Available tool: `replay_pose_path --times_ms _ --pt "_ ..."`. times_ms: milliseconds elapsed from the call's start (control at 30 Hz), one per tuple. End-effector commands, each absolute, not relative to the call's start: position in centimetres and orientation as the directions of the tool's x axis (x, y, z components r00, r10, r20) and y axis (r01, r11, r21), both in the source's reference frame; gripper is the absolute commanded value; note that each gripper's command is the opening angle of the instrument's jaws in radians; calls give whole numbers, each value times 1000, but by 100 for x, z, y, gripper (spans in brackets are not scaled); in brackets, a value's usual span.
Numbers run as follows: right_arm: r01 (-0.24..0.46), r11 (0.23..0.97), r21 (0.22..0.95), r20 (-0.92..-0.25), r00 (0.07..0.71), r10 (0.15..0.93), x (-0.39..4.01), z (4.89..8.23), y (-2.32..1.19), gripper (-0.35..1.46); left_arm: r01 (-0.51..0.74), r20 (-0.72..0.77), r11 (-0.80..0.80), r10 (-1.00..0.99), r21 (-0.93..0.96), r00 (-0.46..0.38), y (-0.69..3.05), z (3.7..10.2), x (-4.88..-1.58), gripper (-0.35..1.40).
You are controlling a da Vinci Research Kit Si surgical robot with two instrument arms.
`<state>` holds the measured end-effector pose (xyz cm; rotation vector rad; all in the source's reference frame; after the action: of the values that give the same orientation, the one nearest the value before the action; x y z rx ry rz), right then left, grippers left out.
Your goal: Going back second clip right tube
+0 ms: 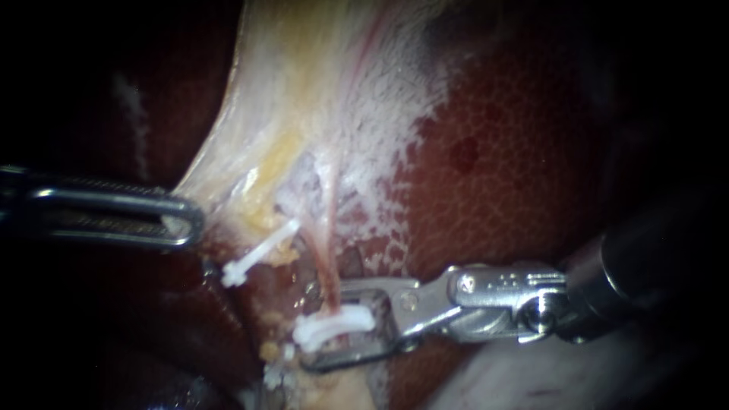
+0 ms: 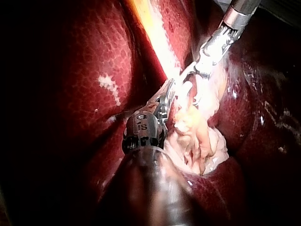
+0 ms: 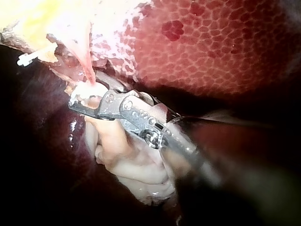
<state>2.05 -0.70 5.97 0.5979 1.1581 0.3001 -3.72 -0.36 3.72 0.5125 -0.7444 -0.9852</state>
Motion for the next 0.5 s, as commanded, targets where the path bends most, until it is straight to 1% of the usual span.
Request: replay_pose_path --times_ms 33,233,367,500 --pt "83 810 580 -769 384 511 203 597 -70 60 553 325 470 -881 688 345 -37 372 -372 -35" --pt "97 822 562 -783 382 491 194 597 -71 60 553 325 470 -881 688 345 -37 372 -372 -35" --pt "106 841 531 -804 377 460 182 595 -71 60 553 325 470 -881 688 345 -37 372 -372 -35" --pt "124 873 472 -839 367 401 166 592 -66 60 553 325 471 -880 688 345 -38 374 -371 -35"
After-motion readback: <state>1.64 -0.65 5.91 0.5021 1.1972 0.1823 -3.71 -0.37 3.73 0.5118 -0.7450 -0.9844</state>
